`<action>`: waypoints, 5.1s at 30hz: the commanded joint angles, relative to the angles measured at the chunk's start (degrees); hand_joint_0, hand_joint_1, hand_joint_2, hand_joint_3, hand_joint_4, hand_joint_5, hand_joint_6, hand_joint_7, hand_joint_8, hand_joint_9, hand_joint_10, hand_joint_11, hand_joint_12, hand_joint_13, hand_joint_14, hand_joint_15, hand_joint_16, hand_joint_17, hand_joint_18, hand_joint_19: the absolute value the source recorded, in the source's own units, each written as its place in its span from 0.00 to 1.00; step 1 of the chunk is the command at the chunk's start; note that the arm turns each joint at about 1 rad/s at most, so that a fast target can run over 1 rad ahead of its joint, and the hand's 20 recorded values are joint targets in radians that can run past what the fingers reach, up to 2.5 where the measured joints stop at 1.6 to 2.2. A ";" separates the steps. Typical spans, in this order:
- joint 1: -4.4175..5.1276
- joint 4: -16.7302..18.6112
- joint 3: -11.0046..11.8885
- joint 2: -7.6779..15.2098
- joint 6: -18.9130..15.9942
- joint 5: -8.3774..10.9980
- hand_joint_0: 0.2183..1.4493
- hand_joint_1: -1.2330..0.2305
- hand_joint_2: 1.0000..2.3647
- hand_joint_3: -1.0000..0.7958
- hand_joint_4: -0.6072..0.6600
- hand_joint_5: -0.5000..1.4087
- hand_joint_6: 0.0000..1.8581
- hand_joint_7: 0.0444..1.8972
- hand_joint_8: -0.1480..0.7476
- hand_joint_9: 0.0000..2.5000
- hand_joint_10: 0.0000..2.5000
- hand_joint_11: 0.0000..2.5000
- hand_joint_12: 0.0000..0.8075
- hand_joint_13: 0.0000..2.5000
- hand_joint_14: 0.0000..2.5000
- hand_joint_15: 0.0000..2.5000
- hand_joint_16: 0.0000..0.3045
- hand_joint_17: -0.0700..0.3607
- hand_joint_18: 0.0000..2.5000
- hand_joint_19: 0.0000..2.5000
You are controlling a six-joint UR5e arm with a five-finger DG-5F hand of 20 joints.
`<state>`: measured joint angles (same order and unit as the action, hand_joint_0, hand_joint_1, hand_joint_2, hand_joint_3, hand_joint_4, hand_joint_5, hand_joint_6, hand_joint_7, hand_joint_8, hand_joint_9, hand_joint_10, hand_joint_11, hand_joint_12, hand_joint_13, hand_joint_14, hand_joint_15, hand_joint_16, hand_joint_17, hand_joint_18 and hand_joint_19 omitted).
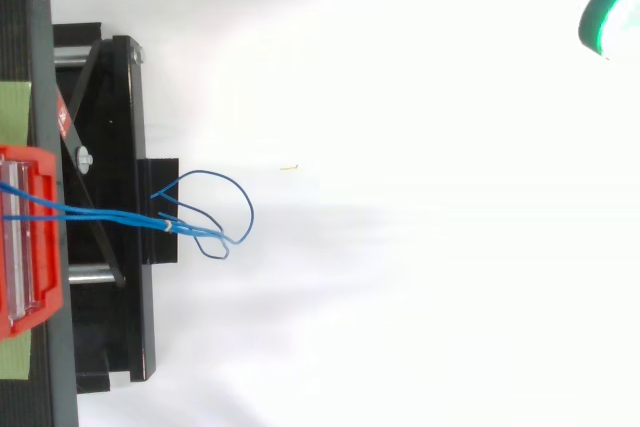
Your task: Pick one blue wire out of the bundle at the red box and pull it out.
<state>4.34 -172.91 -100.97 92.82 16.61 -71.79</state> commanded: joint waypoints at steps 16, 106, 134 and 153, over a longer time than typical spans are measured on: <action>2.34 21.56 -1.07 15.20 2.46 3.50 0.26 0.36 0.00 0.28 0.70 0.19 0.27 0.46 0.45 0.22 0.00 0.06 0.44 0.07 0.00 0.04 0.21 0.50 0.01 0.11; 2.25 16.64 33.12 42.71 -5.97 -0.19 0.31 0.40 0.01 0.38 0.74 0.21 0.27 0.65 0.47 0.27 0.00 0.11 0.44 0.12 0.00 0.06 0.20 0.47 0.06 0.15; 3.66 17.51 33.03 42.71 -2.37 0.16 0.29 0.41 0.01 0.36 0.73 0.21 0.28 0.63 0.47 0.28 0.01 0.12 0.45 0.13 0.00 0.07 0.20 0.48 0.07 0.15; 3.30 17.16 34.35 42.62 -2.72 -0.02 0.32 0.41 0.01 0.40 0.70 0.21 0.31 0.60 0.46 0.29 0.01 0.14 0.45 0.14 0.00 0.07 0.19 0.47 0.09 0.16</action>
<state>7.64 -155.70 -67.00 135.45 13.89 -71.81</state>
